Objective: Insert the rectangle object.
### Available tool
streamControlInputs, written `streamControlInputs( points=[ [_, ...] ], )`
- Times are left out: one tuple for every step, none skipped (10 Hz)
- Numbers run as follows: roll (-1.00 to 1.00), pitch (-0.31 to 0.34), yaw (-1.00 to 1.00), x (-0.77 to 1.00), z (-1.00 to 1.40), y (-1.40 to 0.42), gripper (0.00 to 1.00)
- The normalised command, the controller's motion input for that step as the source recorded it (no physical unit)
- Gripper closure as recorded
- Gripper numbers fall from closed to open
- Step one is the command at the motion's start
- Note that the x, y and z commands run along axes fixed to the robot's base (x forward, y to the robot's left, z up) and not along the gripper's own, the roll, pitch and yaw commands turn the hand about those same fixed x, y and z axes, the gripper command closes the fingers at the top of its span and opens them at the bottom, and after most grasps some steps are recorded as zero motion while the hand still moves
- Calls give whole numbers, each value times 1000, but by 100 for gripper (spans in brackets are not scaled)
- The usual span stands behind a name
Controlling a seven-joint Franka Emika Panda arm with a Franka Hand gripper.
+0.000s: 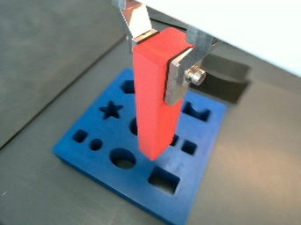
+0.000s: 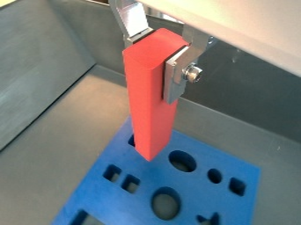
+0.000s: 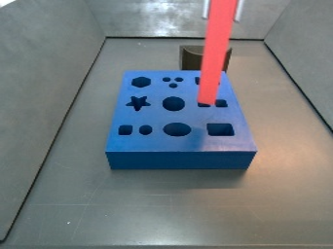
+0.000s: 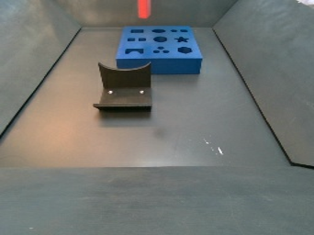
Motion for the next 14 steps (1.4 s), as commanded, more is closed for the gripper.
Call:
streamControlInputs(
  points=[
    [33, 0, -951, 80, -234, -111, 100],
    [27, 0, -986, 40, -226, -109, 100],
    [14, 0, -1000, 0, -194, -117, 100],
    [0, 0, -1000, 0, -154, -120, 100],
    [3, 0, -1000, 0, -160, -120, 100],
    [6, 0, -977, 57, -166, -123, 100],
    [54, 0, -740, 346, -251, -151, 100],
    [67, 0, -746, 340, -274, -140, 100],
    [80, 0, -694, 397, -297, -146, 100],
    [104, 0, -671, 426, -343, -140, 100],
    [67, 0, -897, 146, -297, -80, 100],
    [33, 0, -1000, 0, -134, 0, 100],
    [21, 0, -1000, 0, -89, 0, 100],
    [17, 0, -1000, 0, -83, 0, 100]
  ],
)
